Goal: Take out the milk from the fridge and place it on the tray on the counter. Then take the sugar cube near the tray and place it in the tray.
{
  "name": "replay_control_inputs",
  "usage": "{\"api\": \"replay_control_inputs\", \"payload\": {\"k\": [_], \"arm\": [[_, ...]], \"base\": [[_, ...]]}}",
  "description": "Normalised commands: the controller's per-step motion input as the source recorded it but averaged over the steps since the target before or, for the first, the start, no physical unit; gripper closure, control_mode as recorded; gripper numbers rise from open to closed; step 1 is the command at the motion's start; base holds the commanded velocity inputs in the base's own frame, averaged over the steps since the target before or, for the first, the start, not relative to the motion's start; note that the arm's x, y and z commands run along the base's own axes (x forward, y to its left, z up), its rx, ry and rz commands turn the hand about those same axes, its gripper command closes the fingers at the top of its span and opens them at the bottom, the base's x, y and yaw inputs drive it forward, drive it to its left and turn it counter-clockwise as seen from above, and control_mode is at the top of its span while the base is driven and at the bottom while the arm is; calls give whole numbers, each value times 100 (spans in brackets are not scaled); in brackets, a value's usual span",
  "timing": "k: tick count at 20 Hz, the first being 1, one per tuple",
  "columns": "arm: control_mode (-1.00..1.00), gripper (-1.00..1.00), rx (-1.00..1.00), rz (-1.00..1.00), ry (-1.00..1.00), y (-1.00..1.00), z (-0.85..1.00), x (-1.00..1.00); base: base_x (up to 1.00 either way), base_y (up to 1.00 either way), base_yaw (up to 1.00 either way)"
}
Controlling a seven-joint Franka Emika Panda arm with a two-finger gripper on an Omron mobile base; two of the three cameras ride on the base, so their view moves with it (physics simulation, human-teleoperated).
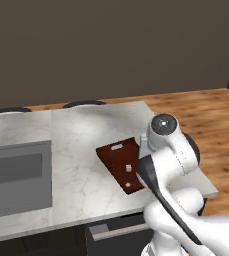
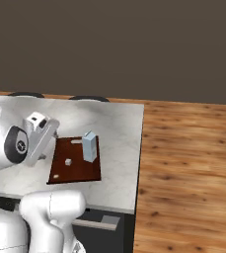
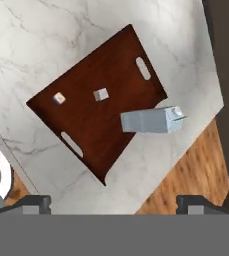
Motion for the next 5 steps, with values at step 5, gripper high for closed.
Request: {"api": "replay_control_inputs", "payload": {"k": [5], "arm": [[-100,-100,39,-8,-44,-61,74,-92]], "base": [[0,0,0]]}}
